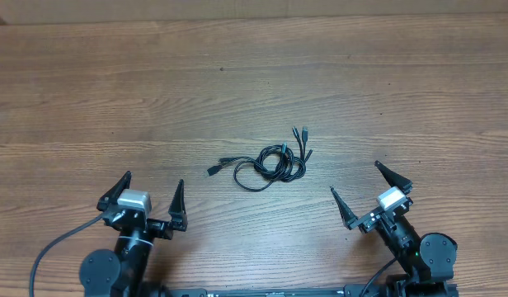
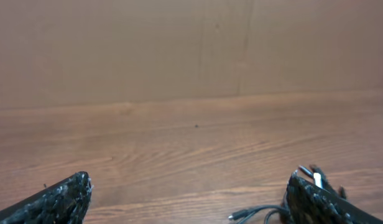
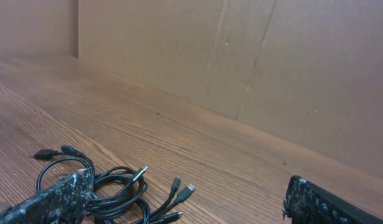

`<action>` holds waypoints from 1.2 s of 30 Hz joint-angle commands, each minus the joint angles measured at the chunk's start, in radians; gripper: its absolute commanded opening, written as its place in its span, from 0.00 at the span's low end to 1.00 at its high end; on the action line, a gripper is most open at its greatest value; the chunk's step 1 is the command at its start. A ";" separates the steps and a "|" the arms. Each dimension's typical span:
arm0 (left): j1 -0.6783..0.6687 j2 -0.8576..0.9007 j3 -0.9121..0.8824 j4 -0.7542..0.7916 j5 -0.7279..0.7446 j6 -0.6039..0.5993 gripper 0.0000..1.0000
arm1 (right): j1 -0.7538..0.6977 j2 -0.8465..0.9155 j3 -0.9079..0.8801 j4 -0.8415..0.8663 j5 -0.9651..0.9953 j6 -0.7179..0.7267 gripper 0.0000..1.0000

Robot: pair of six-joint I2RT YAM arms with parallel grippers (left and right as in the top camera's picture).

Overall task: Untangle cables
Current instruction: 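Move the left gripper forward over the black cable bundle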

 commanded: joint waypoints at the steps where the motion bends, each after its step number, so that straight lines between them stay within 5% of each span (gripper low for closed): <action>1: 0.010 0.091 0.106 -0.045 0.051 0.029 1.00 | -0.003 -0.009 -0.010 0.000 0.006 0.001 1.00; 21: -0.006 0.835 0.714 -0.462 0.233 0.265 1.00 | -0.003 -0.009 -0.010 0.000 0.006 0.001 1.00; 36: -0.249 1.224 0.994 -0.669 0.105 0.364 1.00 | -0.003 -0.009 -0.010 0.000 0.006 0.001 1.00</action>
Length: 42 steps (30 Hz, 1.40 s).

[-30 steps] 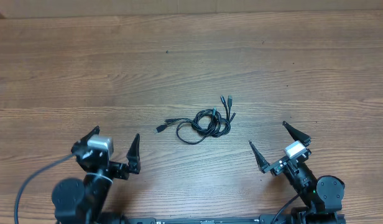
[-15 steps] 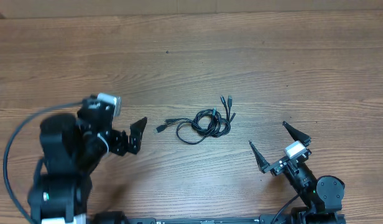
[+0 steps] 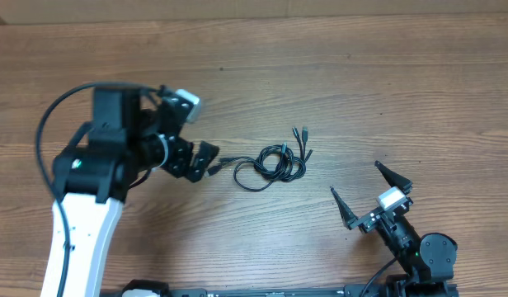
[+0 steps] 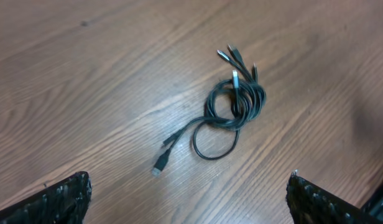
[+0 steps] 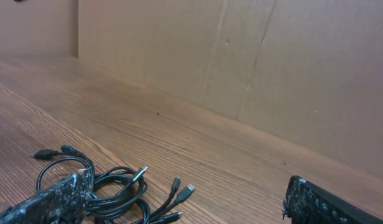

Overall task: Untangle cables
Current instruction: 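Move the left gripper forward over the black cable bundle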

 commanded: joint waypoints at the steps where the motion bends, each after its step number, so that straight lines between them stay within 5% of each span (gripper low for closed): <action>1: -0.074 0.081 0.050 -0.012 -0.074 0.045 1.00 | -0.003 -0.009 -0.010 0.000 0.006 0.001 1.00; 19: -0.270 0.444 0.081 0.083 -0.057 0.059 1.00 | -0.003 -0.009 -0.010 0.000 0.006 0.001 1.00; 42: -0.288 0.581 0.078 0.281 -0.060 0.063 1.00 | -0.003 -0.009 -0.010 0.000 0.006 0.001 1.00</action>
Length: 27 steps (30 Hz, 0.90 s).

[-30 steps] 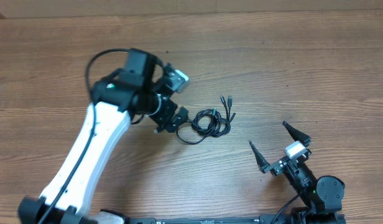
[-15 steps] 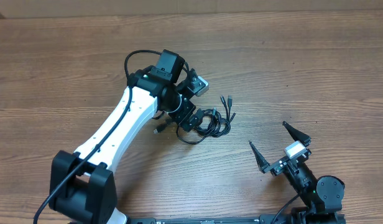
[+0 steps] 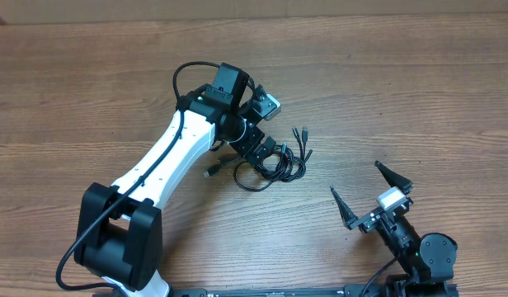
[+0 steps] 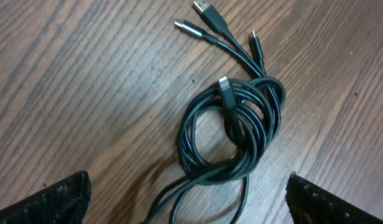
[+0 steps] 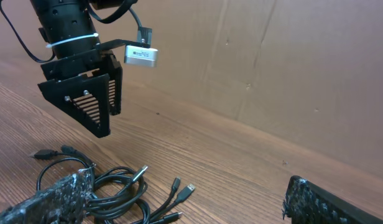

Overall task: Untangle cables
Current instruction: 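Move the left gripper forward over the black cable bundle, then lower the left gripper and close it on the cable loops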

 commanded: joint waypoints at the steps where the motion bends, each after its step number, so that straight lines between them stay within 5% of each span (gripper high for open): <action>1: -0.009 0.029 0.021 0.013 0.006 0.019 1.00 | -0.003 -0.009 -0.010 0.000 0.006 0.001 1.00; 10: -0.011 0.111 0.021 0.027 -0.024 0.048 1.00 | -0.003 -0.009 -0.010 -0.001 0.006 0.001 1.00; 16: -0.021 0.163 0.021 0.042 -0.025 0.048 0.87 | -0.003 -0.009 -0.010 0.000 0.006 0.001 1.00; 27: -0.023 0.243 0.021 0.083 -0.027 0.048 0.89 | -0.003 -0.009 -0.010 0.000 0.006 0.001 1.00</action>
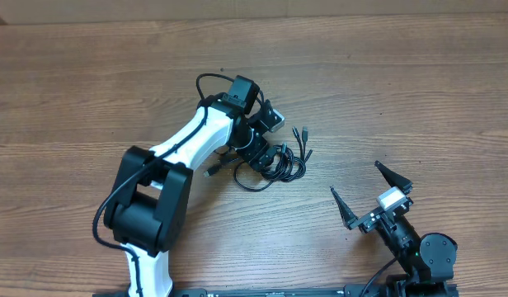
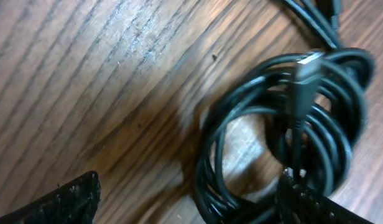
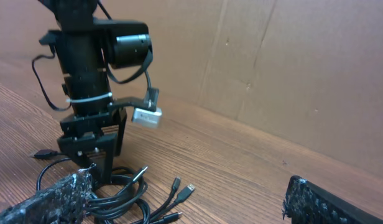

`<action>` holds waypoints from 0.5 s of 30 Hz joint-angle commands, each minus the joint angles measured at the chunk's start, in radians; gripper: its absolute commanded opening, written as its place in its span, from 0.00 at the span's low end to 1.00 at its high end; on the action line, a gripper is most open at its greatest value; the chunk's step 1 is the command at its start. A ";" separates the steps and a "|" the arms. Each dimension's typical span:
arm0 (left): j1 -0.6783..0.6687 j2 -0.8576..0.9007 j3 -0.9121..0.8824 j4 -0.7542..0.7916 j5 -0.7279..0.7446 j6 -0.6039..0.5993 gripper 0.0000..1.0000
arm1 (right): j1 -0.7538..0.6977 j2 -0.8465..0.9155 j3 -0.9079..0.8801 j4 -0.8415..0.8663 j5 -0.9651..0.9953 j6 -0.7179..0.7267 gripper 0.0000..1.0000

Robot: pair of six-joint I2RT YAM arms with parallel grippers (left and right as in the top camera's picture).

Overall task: Untangle cables
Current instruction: 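Lower the left gripper and close it on the cable loops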

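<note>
A tangled bundle of black cables (image 1: 279, 165) lies mid-table, coiled (image 2: 285, 130), with several plug ends fanned out at its far right (image 1: 302, 135) and one plug end trailing left (image 1: 213, 171). My left gripper (image 1: 259, 150) is down on the coil's left part, open, its fingertips (image 2: 61, 198) standing wide on either side of the coil's strands (image 3: 117, 190). Nothing is pinched. My right gripper (image 1: 355, 179) rests open near the front right, apart from the cables; the bundle lies beyond its left finger (image 3: 55, 200).
Bare wood-grain table (image 1: 386, 91) all around the bundle. A brown cardboard wall (image 3: 272, 74) stands along the far side. The left arm's white link (image 1: 188, 144) stretches from the front left across to the cables.
My left gripper has come lower and slightly right, from hovering above the coil to down at the coil, still open. The cables and the right arm have not moved.
Both grippers rested open at the table's front with the bundle untouched. Then my left arm was raised out to the left of the cables, then above the coil, and now its open fingers are down around the coil's strands. The right arm stayed put.
</note>
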 commanded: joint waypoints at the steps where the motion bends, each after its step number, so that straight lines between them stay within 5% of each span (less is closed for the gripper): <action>1: -0.003 0.025 0.020 0.019 -0.003 0.018 0.89 | -0.003 -0.009 -0.010 0.000 0.006 0.001 1.00; 15: -0.003 0.028 0.020 0.076 -0.051 0.013 0.82 | -0.003 -0.009 -0.010 0.000 0.006 0.001 1.00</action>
